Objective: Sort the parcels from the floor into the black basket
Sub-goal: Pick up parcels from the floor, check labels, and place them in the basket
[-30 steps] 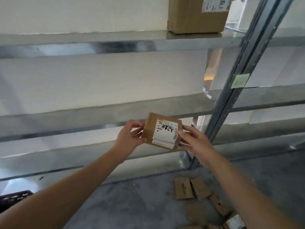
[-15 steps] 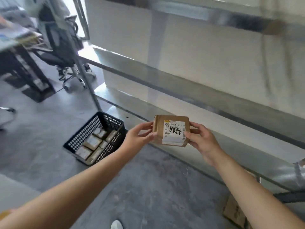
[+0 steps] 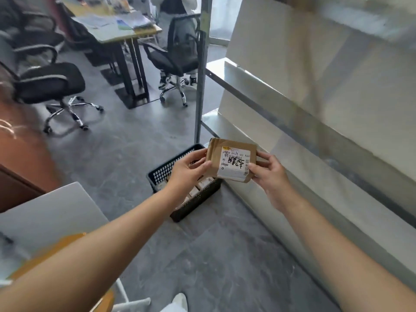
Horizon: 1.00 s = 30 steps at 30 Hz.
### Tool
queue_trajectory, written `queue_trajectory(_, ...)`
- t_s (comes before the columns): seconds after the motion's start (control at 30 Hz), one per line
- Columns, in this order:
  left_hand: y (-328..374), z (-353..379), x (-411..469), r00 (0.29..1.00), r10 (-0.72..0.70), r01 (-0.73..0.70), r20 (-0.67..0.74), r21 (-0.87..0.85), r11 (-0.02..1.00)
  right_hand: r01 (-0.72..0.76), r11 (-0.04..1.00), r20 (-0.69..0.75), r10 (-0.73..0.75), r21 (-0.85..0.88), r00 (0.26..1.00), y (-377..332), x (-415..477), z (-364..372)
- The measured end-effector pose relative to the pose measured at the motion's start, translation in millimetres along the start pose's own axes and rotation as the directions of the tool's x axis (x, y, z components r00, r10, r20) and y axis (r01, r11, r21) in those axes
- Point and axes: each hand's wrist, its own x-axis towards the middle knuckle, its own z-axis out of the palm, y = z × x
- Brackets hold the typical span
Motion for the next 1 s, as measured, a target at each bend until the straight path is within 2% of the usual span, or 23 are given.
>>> queue_trajectory(0.23,16,-48,76,0.998,-0.012,0.019,-0.061,0.108,0.994,-0.012,1.0,0.034,0.011,0.026,0.999,7,74,66)
queue_trajectory(0.6,-4,-26,278,0.981,-0.077,0.108,-0.179,0.173,0.979,-0.123,0.992,0.06,0.125,-0.036,0.99,11,288,78)
queue_trajectory(0.8,-19,-22,381,0.957,-0.152,0.213,-0.248,0.24,0.947,-0.249,0.968,0.066,0.25,-0.024,0.966,18,391,85)
queue_trajectory(1.0,-61,-25,434,0.899,-0.27,0.345,-0.344,0.178,0.922,-0.323,0.943,0.051,0.328,-0.086,0.943,57,445,98)
